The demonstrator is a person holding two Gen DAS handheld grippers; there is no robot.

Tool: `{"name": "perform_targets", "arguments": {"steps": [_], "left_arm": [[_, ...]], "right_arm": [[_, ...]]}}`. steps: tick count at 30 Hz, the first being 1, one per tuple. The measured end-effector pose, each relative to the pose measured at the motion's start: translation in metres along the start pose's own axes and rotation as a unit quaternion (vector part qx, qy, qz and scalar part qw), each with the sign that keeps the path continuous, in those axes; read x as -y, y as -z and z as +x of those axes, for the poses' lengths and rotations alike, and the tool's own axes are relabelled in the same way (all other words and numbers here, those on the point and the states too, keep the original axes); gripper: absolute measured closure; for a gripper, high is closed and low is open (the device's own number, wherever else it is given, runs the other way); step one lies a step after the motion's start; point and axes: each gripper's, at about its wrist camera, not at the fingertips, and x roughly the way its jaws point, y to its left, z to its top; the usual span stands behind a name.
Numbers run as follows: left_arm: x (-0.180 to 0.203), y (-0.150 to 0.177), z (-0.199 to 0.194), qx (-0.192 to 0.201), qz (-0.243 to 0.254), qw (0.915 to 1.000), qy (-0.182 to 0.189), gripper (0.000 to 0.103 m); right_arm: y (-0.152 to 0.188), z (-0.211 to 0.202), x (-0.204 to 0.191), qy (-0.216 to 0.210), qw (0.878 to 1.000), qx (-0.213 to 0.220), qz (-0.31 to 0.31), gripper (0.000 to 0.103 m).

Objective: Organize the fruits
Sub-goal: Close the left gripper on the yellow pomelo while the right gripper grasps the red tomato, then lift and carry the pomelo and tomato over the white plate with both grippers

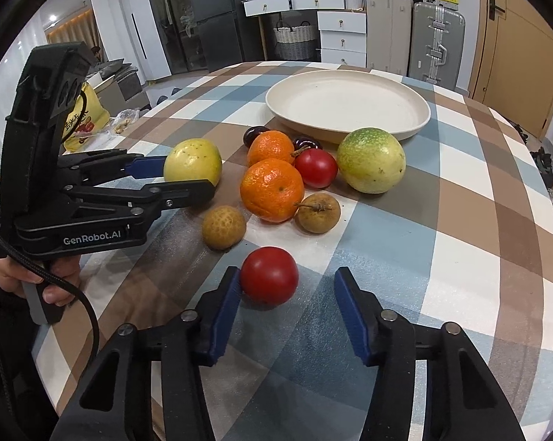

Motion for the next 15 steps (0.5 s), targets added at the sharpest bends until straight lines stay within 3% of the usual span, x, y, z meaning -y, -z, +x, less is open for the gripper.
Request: {"name": "perform_targets", "arguments": {"steps": [6, 9, 15], "left_arm": [[-0.001, 0.004, -0.005, 0.004, -0.004, 0.9999, 0.012, 0.057], [-0.001, 0.006, -0.011, 0.012, -0.004, 0.9998, 0.013, 0.057], [-0.006, 0.007, -0.023, 0.025, -0.016, 0.9995, 0.012, 0.057]], "right_arm": [[0.001, 0.000, -0.006, -0.007, 1.000, -0.003, -0.008, 0.059], [0.002, 0.000, -0.009, -0.011, 1.000, -0.002, -0.013, 0.070], [0.001, -0.003, -0.010, -0.020, 1.000, 0.002, -0.019, 0.072]]}}
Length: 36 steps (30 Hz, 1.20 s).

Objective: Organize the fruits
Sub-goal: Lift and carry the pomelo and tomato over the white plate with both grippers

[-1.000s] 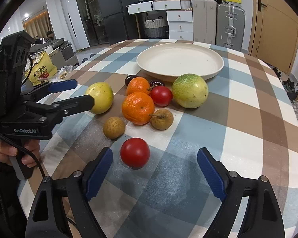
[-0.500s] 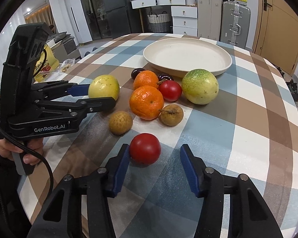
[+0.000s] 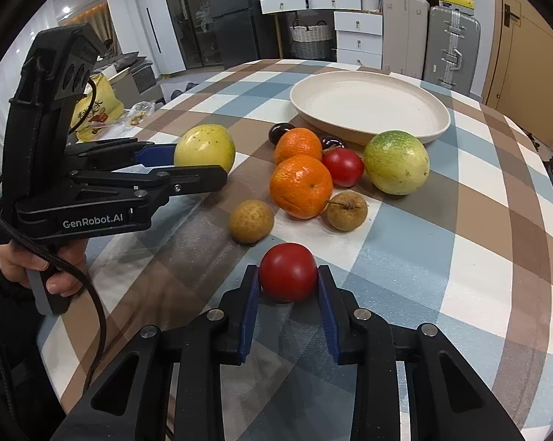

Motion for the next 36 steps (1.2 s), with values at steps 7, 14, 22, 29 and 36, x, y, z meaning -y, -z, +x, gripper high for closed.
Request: {"name": "perform_targets", "arguments": {"steps": [7, 14, 22, 29, 36], "left_arm": [[0.000, -0.006, -0.014, 0.021, -0.003, 0.9998, 0.000, 0.057], [0.008, -0.020, -0.030, 0.049, 0.003, 0.9988, -0.001, 0.057], [0.015, -0.040, -0.036, 0.067, 0.007, 0.9977, 0.002, 0.057], [0.018, -0.055, -0.030, 0.070, 0.010, 0.9975, 0.002, 0.057], [0.016, -0.079, -0.014, 0.072, 0.011, 0.9973, -0.001, 0.057]], "right_arm": [[-0.009, -0.013, 0.003, 0.010, 1.000, 0.022, -0.002, 0.072], [-0.025, -0.035, 0.012, 0.020, 0.998, 0.063, 0.008, 0.072], [-0.047, -0.051, 0.031, 0.020, 0.993, 0.109, 0.039, 0.072], [-0.066, -0.049, 0.044, 0.018, 0.990, 0.125, 0.055, 0.072], [-0.086, -0.038, 0.059, 0.025, 0.989, 0.128, 0.068, 0.072]]}}
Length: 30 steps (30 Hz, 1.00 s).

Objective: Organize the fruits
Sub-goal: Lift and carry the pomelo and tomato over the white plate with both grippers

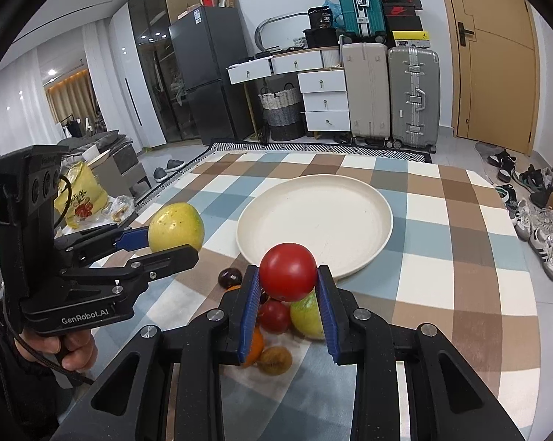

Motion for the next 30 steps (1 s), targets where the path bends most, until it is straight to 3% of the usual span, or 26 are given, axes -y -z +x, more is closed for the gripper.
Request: {"name": "perform_targets", "arguments": {"steps": [10, 30], "left_arm": [[-0.012, -0.021, 0.038, -0.009, 0.000, 1.0000, -0.001, 0.057], [-0.017, -0.022, 0.100, -0.040, 0.018, 0.9990, -0.002, 0.057]], "right_arm": [[-0.017, 0.030, 0.017, 0.006, 1.000, -0.007, 0.015, 0.072], [-0.025, 0.086, 0.041, 0.014, 0.998, -0.045, 0.041, 0.072]]}}
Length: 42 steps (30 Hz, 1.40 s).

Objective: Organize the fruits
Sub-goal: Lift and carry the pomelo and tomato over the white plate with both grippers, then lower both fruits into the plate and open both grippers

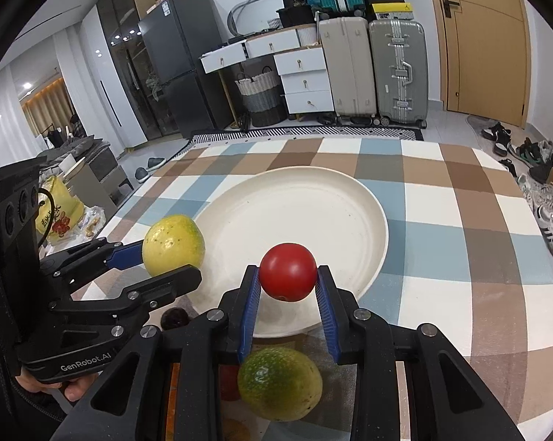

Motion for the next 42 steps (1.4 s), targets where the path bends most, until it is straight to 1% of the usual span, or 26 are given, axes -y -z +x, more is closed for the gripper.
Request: {"name": "perform_targets", "arguments": {"steps": [9, 11, 12, 13, 14, 15, 17, 19, 20, 21, 22, 23, 24, 25, 27, 29, 30, 31, 39, 42], "left_arm": [[0.001, -0.002, 0.021, -0.016, 0.004, 0.9999, -0.002, 0.057], [0.000, -0.002, 0.022, -0.019, 0.002, 0.9998, 0.000, 0.057], [-0.001, -0.002, 0.023, -0.022, -0.002, 0.9997, 0.005, 0.057], [-0.003, -0.002, 0.023, -0.023, -0.006, 0.9997, 0.006, 0.057], [-0.004, -0.003, 0.022, -0.020, -0.009, 0.9998, 0.006, 0.057], [-0.005, -0.003, 0.019, -0.015, -0.011, 0.9998, 0.005, 0.057], [-0.006, -0.005, 0.013, -0.011, -0.013, 0.9998, 0.003, 0.052], [-0.008, -0.005, 0.006, -0.006, -0.015, 0.9999, 0.000, 0.043], [-0.008, -0.004, 0.000, -0.002, -0.014, 0.9999, -0.002, 0.040], [-0.008, -0.003, -0.004, 0.002, -0.014, 0.9999, -0.004, 0.034], [-0.009, -0.002, -0.011, 0.007, -0.015, 0.9998, -0.006, 0.025], [-0.009, -0.001, -0.017, 0.012, -0.017, 0.9998, -0.007, 0.020], [-0.009, 0.001, -0.024, 0.018, -0.018, 0.9996, -0.008, 0.017], [-0.010, 0.003, -0.030, 0.023, -0.019, 0.9995, -0.007, 0.017], [-0.010, 0.009, -0.042, 0.024, -0.021, 0.9995, -0.008, 0.014], [-0.009, 0.015, -0.052, 0.027, -0.024, 0.9992, -0.017, 0.008], [-0.008, 0.017, -0.056, 0.029, -0.025, 0.9990, -0.021, 0.002], [-0.007, 0.020, -0.061, 0.031, -0.028, 0.9989, -0.024, 0.001], [-0.002, 0.044, -0.091, 0.036, -0.032, 0.9983, -0.032, 0.001], [-0.001, 0.050, -0.099, 0.039, -0.037, 0.9981, -0.030, 0.001]], "right_arm": [[-0.001, 0.017, 0.013, 0.012, 1.000, -0.023, 0.015, 0.072], [-0.002, 0.017, 0.014, 0.010, 1.000, -0.025, 0.016, 0.072], [-0.002, 0.018, 0.014, 0.009, 1.000, -0.026, 0.015, 0.070], [-0.002, 0.018, 0.014, 0.008, 1.000, -0.027, 0.014, 0.066], [-0.002, 0.016, 0.014, 0.011, 1.000, -0.023, 0.013, 0.054], [-0.002, 0.013, 0.013, 0.013, 1.000, -0.017, 0.012, 0.050], [0.000, 0.007, 0.013, 0.016, 1.000, -0.010, 0.012, 0.050], [0.002, -0.001, 0.016, 0.022, 1.000, -0.006, 0.018, 0.045], [0.004, -0.005, 0.017, 0.023, 1.000, -0.004, 0.020, 0.037], [0.006, -0.009, 0.017, 0.023, 0.999, 0.001, 0.023, 0.031], [0.008, -0.015, 0.018, 0.022, 0.999, 0.005, 0.025, 0.028], [0.009, -0.020, 0.019, 0.022, 0.999, 0.007, 0.025, 0.022], [0.011, -0.024, 0.018, 0.025, 0.999, 0.007, 0.025, 0.018], [0.013, -0.027, 0.018, 0.026, 0.999, 0.007, 0.024, 0.010], [0.017, -0.036, 0.016, 0.026, 0.999, 0.011, 0.021, 0.003], [0.022, -0.045, 0.011, 0.023, 1.000, 0.012, 0.014, 0.001], [0.023, -0.047, 0.009, 0.022, 1.000, 0.012, 0.011, 0.001], [0.026, -0.051, 0.007, 0.020, 1.000, 0.011, 0.008, 0.001], [0.045, -0.075, -0.010, 0.013, 1.000, 0.011, -0.012, 0.001], [0.052, -0.083, -0.015, 0.016, 1.000, 0.012, -0.021, 0.001]]}}
